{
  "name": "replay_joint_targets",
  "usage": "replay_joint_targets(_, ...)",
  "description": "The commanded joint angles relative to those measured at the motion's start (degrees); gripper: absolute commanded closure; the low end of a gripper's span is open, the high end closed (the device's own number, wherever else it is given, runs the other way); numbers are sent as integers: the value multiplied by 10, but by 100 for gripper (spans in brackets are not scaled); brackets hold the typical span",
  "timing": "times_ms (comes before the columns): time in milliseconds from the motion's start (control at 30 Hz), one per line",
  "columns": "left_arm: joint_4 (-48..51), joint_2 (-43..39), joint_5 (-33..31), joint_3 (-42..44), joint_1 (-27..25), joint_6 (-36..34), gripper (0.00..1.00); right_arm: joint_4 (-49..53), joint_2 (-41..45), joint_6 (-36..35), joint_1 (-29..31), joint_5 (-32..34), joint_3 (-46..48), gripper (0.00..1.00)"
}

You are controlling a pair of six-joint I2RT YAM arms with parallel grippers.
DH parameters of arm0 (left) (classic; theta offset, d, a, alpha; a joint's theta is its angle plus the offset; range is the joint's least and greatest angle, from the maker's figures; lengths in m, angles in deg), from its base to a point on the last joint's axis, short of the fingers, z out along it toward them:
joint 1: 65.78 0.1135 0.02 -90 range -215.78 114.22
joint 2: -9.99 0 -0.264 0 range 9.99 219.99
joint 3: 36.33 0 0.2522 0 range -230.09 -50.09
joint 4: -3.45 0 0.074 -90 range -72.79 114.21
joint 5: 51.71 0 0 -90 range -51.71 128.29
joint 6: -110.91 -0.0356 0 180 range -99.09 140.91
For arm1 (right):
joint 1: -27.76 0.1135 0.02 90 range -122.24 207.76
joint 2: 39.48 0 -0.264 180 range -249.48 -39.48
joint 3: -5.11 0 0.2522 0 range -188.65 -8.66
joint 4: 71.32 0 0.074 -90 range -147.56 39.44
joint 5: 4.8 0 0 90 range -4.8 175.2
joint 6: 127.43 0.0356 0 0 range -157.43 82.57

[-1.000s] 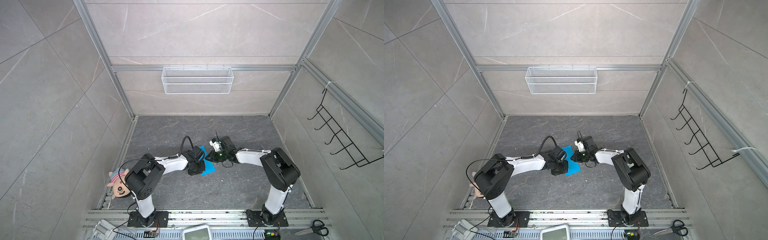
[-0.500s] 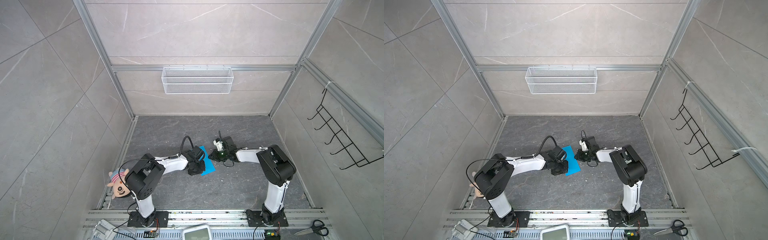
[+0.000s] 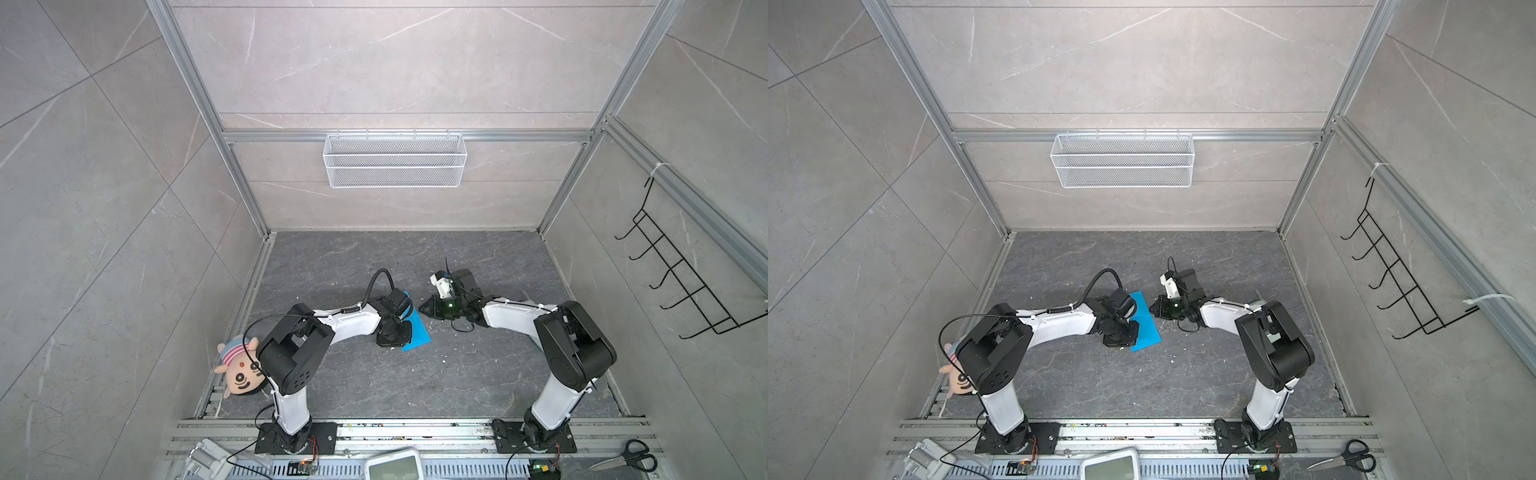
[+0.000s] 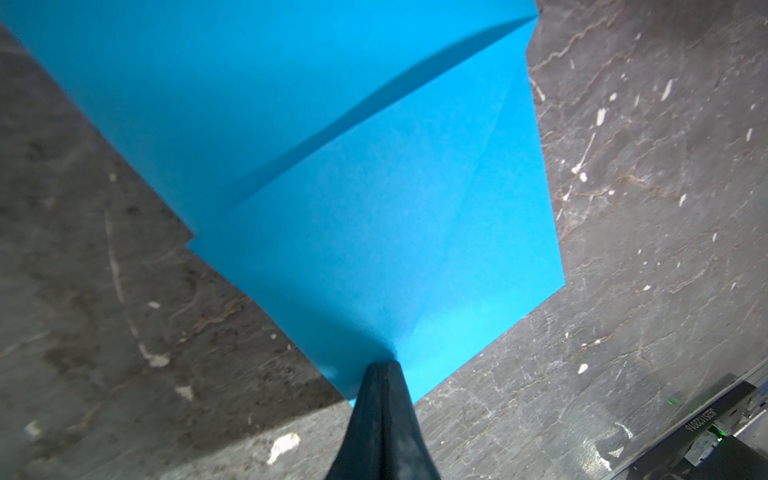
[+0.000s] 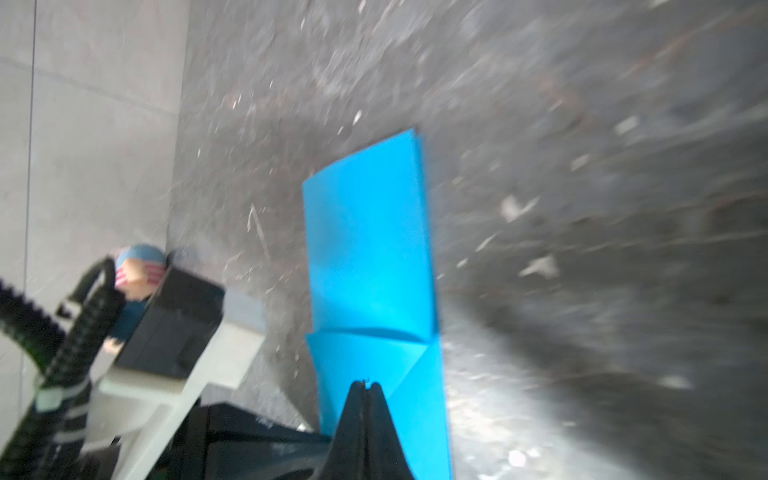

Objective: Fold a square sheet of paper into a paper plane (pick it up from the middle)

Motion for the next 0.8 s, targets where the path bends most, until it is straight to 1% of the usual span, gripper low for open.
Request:
replay_joint_targets(0, 40, 14, -15, 3, -1, -15, 100, -18, -25, 30, 10, -47, 14, 94)
replay_joint_targets(100, 35, 10, -13, 8, -2, -5, 100, -43, -40, 61, 13, -70, 13, 94)
replay_joint_targets(167, 30, 8, -11, 9, -2, 0, 100, -46, -52, 64, 15, -73, 9, 94)
replay_joint_targets(467, 22, -11, -4, 1, -2, 9, 100, 5, -94, 45, 15, -34, -16, 94)
replay_joint_targets(667, 11, -27, 1, -16, -1, 17, 100, 27, -99, 45, 15, -3, -12, 94)
replay_joint_targets(767, 4, -29, -2, -32, -1, 20, 100, 32, -100, 46, 15, 2, -11, 95)
